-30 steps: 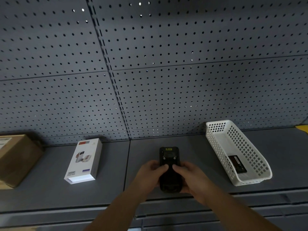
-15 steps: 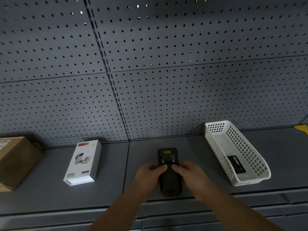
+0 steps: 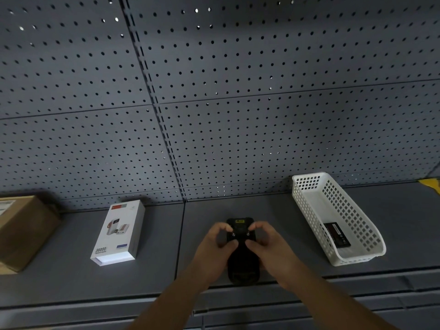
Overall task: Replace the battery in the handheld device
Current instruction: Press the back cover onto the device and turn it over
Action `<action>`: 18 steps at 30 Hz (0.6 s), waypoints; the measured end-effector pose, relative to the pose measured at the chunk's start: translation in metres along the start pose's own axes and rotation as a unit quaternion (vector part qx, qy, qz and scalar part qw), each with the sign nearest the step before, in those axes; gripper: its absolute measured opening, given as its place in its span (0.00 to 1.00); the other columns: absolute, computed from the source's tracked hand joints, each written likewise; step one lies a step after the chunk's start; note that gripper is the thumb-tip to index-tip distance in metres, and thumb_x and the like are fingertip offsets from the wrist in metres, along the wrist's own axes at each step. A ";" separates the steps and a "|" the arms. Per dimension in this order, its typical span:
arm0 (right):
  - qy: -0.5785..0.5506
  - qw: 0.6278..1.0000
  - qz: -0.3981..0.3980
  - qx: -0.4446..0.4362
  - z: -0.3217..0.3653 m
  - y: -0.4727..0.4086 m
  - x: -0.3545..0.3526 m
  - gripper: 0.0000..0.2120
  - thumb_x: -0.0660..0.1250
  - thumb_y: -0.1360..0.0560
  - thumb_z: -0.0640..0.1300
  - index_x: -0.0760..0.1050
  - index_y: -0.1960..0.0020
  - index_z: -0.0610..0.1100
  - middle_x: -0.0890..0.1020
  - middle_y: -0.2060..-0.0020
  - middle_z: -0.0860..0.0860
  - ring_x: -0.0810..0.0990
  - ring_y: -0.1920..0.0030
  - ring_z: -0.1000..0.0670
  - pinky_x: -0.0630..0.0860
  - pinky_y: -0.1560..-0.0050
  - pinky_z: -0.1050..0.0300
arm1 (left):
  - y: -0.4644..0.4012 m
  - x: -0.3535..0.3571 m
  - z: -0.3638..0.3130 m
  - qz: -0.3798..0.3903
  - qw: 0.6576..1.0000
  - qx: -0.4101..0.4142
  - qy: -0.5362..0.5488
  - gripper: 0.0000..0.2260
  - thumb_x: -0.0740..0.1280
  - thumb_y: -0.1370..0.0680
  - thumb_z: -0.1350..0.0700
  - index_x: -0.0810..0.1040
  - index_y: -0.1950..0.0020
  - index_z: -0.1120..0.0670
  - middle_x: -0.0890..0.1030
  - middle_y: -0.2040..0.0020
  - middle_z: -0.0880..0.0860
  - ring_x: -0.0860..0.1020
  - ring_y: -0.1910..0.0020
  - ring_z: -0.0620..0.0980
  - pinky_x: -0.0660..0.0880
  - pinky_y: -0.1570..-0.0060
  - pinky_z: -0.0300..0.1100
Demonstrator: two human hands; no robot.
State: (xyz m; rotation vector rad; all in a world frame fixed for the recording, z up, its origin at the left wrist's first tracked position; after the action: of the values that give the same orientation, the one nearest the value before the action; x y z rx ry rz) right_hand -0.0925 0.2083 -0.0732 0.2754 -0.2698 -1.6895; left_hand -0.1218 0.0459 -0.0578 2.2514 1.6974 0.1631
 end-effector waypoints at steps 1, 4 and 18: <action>0.002 1.000 -0.001 -0.001 0.000 0.000 0.000 0.14 0.71 0.21 0.39 0.78 0.48 0.58 0.86 0.48 0.33 0.88 0.49 0.33 0.82 0.51 0.23 | 0.000 0.000 0.000 0.001 1.000 0.004 -0.011 0.12 0.69 0.20 0.62 0.76 0.48 0.44 0.85 0.48 0.65 0.85 0.50 0.65 0.83 0.51 0.63; 0.008 1.000 -0.005 -0.002 -0.002 -0.001 0.001 0.13 0.71 0.21 0.40 0.78 0.48 0.59 0.85 0.48 0.32 0.85 0.46 0.26 0.80 0.52 0.21 | 0.000 -0.001 -0.002 -0.002 0.999 0.014 -0.036 0.13 0.69 0.20 0.62 0.77 0.49 0.42 0.85 0.47 0.62 0.86 0.50 0.61 0.84 0.49 0.62; 0.043 0.999 -0.025 0.005 -0.003 0.002 -0.001 0.12 0.72 0.23 0.42 0.76 0.54 0.60 0.84 0.57 0.34 0.83 0.60 0.40 0.83 0.60 0.34 | -0.002 -0.003 -0.002 -0.021 0.996 0.028 -0.083 0.09 0.71 0.21 0.61 0.75 0.51 0.46 0.84 0.53 0.59 0.85 0.52 0.59 0.84 0.54 0.53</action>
State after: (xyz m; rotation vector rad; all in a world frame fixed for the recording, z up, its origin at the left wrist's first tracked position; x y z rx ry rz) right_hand -0.0892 0.2088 -0.0751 0.3640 -0.2081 -1.7213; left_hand -0.1255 0.0441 -0.0560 2.1992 1.6780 -0.0795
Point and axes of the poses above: each hand's wrist, its own y-axis away from the middle knuckle, its own x-axis out of the palm, z = x × y, the point moved 9 cm from there along -y, towards the middle knuckle
